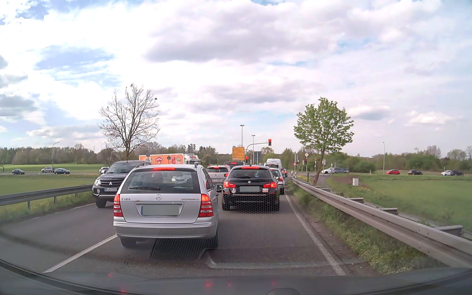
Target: Follow the waypoints while adhering to traffic rules and regulations
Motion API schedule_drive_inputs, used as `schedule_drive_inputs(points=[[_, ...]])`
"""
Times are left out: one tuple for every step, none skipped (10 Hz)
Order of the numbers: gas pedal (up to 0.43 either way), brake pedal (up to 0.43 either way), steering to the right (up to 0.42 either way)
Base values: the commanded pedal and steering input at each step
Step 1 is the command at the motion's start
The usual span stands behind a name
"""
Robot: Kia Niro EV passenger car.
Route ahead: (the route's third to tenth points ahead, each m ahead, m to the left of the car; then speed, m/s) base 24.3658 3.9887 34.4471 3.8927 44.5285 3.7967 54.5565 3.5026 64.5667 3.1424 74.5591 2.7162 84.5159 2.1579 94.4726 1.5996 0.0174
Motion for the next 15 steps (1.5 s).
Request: schedule_drive_inputs(points=[[0.000,0.293,-0.008],[0.000,0.287,-0.006],[0.000,0.287,-0.005],[0.000,0.287,-0.005],[0.000,0.287,-0.007],[0.000,0.287,-0.008],[0.000,0.287,-0.008],[0.000,0.287,-0.008],[0.000,0.287,-0.007],[0.000,0.287,-0.007],[0.000,0.287,-0.007],[0.000,0.287,-0.007],[0.000,0.287,-0.007],[0.000,0.287,-0.007],[0.000,0.287,-0.007]])
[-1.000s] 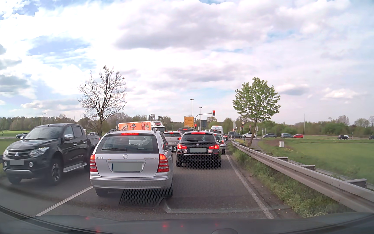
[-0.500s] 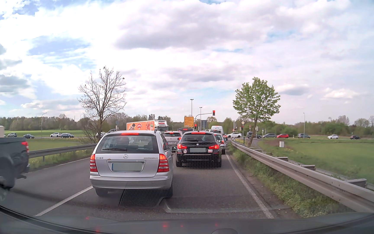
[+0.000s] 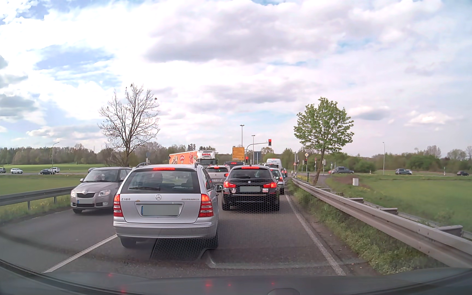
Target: Follow the waypoints while adhering to traffic rules and regulations
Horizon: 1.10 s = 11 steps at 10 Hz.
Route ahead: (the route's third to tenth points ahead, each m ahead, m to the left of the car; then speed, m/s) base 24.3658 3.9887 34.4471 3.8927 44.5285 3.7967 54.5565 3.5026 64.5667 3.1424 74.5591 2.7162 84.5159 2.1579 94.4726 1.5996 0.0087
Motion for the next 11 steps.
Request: schedule_drive_inputs(points=[[0.000,0.287,-0.006],[0.000,0.280,-0.007],[0.000,0.287,-0.006],[0.000,0.280,-0.007],[0.000,0.280,-0.007],[0.000,0.287,-0.006],[0.000,0.287,-0.007],[0.000,0.280,-0.007],[0.000,0.287,-0.007],[0.000,0.280,-0.007],[0.000,0.280,-0.006]])
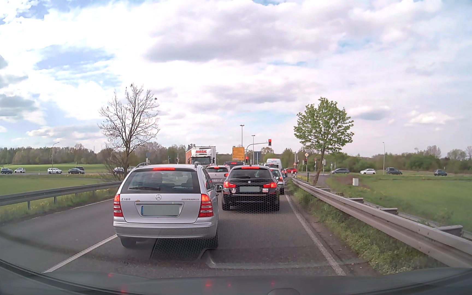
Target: Follow the waypoints while adhering to traffic rules and regulations
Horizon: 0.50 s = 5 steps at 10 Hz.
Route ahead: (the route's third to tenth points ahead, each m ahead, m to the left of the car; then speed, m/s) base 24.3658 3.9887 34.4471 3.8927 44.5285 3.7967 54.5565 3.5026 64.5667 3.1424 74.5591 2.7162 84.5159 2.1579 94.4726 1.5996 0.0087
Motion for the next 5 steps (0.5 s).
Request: schedule_drive_inputs(points=[[0.000,0.280,-0.006],[0.000,0.280,-0.007],[0.000,0.287,-0.006],[0.000,0.280,-0.007],[0.000,0.280,-0.007]])
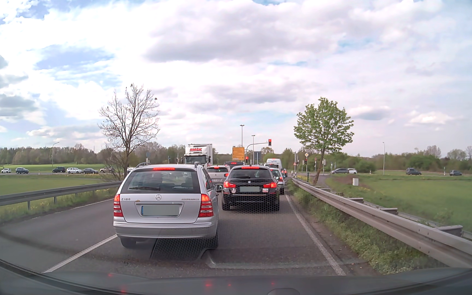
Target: Follow the waypoints while adhering to traffic rules and regulations
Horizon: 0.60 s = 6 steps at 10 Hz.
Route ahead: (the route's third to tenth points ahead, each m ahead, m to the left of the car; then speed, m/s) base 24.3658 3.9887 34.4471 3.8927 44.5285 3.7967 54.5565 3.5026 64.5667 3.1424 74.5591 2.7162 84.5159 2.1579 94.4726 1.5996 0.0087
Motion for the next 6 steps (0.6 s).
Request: schedule_drive_inputs(points=[[0.000,0.280,-0.007],[0.000,0.280,-0.007],[0.000,0.280,-0.006],[0.000,0.280,-0.006],[0.000,0.287,-0.007],[0.000,0.280,-0.007]])
